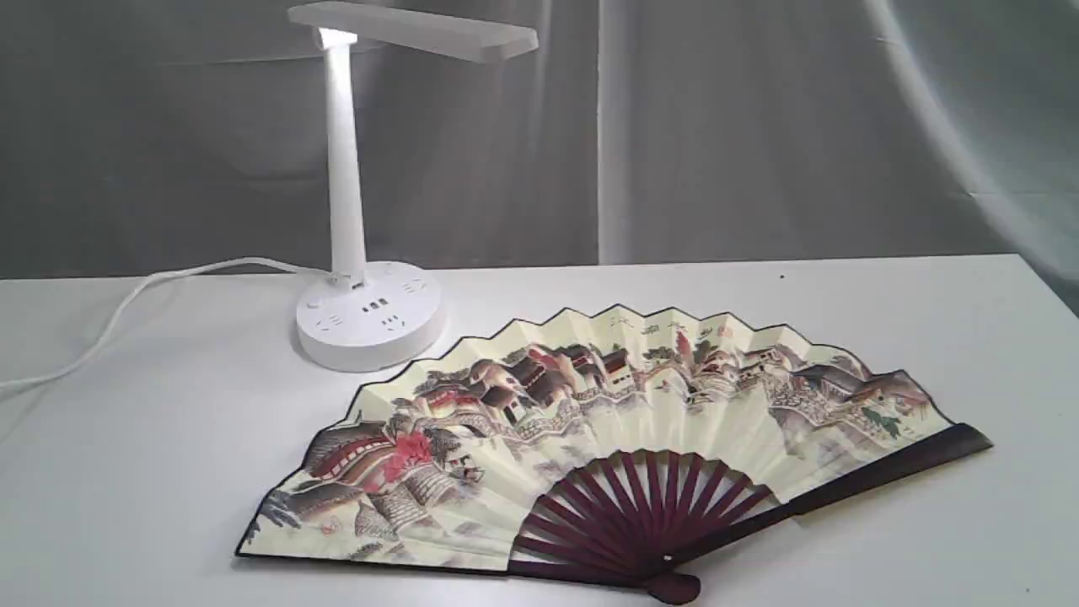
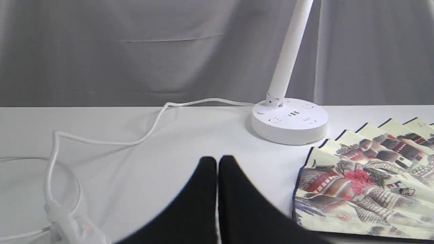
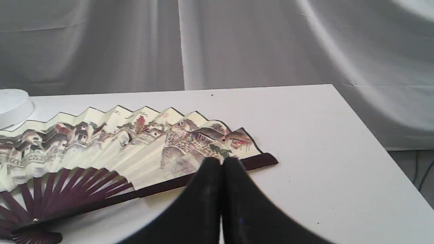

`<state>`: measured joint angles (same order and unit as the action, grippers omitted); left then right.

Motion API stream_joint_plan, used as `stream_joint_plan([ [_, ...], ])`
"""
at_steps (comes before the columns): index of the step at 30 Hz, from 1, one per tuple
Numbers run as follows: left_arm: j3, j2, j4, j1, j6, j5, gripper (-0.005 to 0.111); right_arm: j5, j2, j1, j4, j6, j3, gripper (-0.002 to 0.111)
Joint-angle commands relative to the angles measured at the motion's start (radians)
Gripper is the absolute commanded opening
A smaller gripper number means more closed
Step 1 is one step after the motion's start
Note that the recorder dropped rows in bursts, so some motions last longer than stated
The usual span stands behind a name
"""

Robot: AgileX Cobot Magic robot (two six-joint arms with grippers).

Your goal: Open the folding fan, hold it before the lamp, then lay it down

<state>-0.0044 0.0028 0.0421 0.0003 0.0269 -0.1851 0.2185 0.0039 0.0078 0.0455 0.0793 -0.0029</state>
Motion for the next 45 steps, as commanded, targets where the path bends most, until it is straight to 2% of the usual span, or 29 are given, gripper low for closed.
stream_joint_plan([
  [1, 0.004, -0.003, 0.007, 0.0, 0.004, 0.004, 0.0, 0.002, -0.004, 0.003, -0.002, -0.005, 0.003, 0.0],
  [45, 0.004, -0.003, 0.007, 0.0, 0.006, 0.004, 0.0, 0.011, -0.004, 0.003, -0.006, -0.019, 0.003, 0.0],
])
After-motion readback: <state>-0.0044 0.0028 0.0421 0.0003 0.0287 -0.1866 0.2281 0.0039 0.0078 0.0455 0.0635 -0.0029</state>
